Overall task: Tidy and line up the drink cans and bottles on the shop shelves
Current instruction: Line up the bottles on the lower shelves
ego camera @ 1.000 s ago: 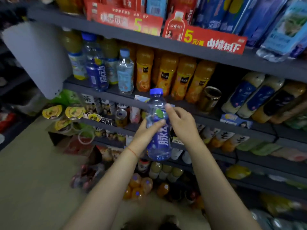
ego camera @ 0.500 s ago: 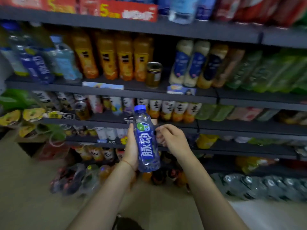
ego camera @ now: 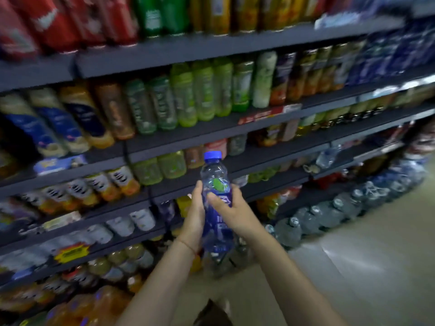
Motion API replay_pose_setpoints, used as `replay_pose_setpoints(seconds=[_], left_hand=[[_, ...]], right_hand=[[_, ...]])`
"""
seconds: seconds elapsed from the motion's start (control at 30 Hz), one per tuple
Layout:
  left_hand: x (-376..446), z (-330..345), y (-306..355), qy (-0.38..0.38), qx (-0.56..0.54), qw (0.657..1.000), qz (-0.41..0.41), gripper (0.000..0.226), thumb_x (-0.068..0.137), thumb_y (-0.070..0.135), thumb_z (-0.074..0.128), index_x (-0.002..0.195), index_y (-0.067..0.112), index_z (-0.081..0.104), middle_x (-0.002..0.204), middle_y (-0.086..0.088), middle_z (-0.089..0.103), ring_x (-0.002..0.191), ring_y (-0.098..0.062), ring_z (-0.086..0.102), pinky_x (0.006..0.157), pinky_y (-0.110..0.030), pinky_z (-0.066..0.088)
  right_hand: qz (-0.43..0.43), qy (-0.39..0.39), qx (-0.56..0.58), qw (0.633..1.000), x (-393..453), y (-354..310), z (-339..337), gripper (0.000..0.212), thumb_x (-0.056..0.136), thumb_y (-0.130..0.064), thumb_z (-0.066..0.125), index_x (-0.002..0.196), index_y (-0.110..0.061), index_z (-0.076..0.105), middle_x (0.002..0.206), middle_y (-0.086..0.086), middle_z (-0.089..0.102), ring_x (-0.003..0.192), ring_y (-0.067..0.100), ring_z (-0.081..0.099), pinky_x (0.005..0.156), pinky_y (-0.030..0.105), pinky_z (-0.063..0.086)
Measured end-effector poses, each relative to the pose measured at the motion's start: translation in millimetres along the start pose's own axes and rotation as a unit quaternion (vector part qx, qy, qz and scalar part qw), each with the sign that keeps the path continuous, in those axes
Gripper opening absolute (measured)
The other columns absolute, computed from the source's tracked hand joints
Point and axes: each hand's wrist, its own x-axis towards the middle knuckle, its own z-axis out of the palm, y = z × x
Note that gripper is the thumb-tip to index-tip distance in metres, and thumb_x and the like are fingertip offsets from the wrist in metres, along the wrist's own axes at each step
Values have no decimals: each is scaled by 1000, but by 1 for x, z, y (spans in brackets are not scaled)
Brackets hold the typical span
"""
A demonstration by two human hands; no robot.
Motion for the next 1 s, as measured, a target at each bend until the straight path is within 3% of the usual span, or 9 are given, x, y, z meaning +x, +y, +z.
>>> replay_pose_setpoints(seconds=[0.1, 0.2, 0.27, 0.33, 0.47, 0.6, 0.73, 0.87, 1.0], left_hand=[[39, 73, -24, -14, 2, 1000, 18, 47, 102, 44, 36, 116, 9, 63, 107, -8, 68, 96, -15, 64, 83, -26, 53], [98, 134, -50, -11, 1, 999, 45, 46, 97, 50, 44, 119, 16, 65, 116, -5, 67, 110, -19, 61, 106, -40, 45], [137, 176, -65, -30, -21, 998, 52, 47, 98, 52, 42, 111, 19, 73, 114, -3, 71, 107, -17, 66, 104, -42, 46], [168, 229, -77, -57, -42, 997, 40, 49, 99, 50, 39, 106, 17, 75, 112, -3, 72, 102, -16, 68, 97, -39, 50], [206, 336, -84, -118, 8, 992, 52, 55, 100, 53, 36, 125, 12, 65, 121, -9, 70, 116, -23, 64, 107, -42, 45], [247, 432, -87, -170, 67, 978, 105, 52, 103, 48, 31, 129, 14, 61, 126, -7, 68, 119, -20, 62, 104, -37, 48], [298, 504, -103, -124, 180, 955, 200, 42, 102, 51, 28, 121, 33, 60, 140, 2, 55, 132, -12, 48, 114, -41, 37], [349, 579, -130, -86, 211, 943, 244, 34, 103, 49, 24, 118, 45, 54, 143, 6, 48, 135, -14, 41, 117, -49, 30], [389, 659, -156, -46, 214, 941, 258, 32, 104, 49, 27, 122, 43, 52, 146, 6, 46, 137, -12, 40, 116, -41, 32]], right_hand=[[-28, 113, 11, 993, 29, -3, -61, 52, 74, -54, 76, 113, -26, 56, 106, -6, 70, 95, 7, 68, 88, 34, 55], [-58, 152, 0, 987, 67, -13, -132, 44, 81, -44, 76, 113, -21, 56, 98, -9, 68, 77, -12, 63, 68, 8, 46], [-82, 157, -25, 984, 93, -19, -183, 43, 83, -41, 76, 115, -20, 54, 97, -12, 67, 74, -15, 61, 62, 2, 42], [-102, 174, -38, 979, 119, -26, -237, 44, 81, -41, 78, 114, -23, 54, 95, -12, 68, 78, -11, 63, 66, 5, 44], [-135, 219, -24, 966, 157, -51, -347, 47, 79, -42, 79, 115, -21, 56, 99, -5, 72, 88, 6, 70, 79, 26, 55], [-201, 253, -10, 946, 194, -90, -445, 60, 74, -48, 78, 120, -18, 53, 102, -6, 70, 91, 8, 70, 80, 27, 55], [-245, 263, -30, 933, 234, -114, -543, 74, 68, -45, 87, 126, -18, 49, 111, -4, 66, 99, 9, 68, 87, 32, 56], [-257, 234, -39, 937, 279, -124, -641, 61, 73, -33, 87, 120, -16, 52, 105, -4, 67, 93, 4, 68, 80, 21, 54], [-262, 181, -46, 947, 326, -128, -727, 58, 74, -33, 86, 119, -16, 53, 105, -3, 68, 94, 8, 69, 83, 31, 57]])
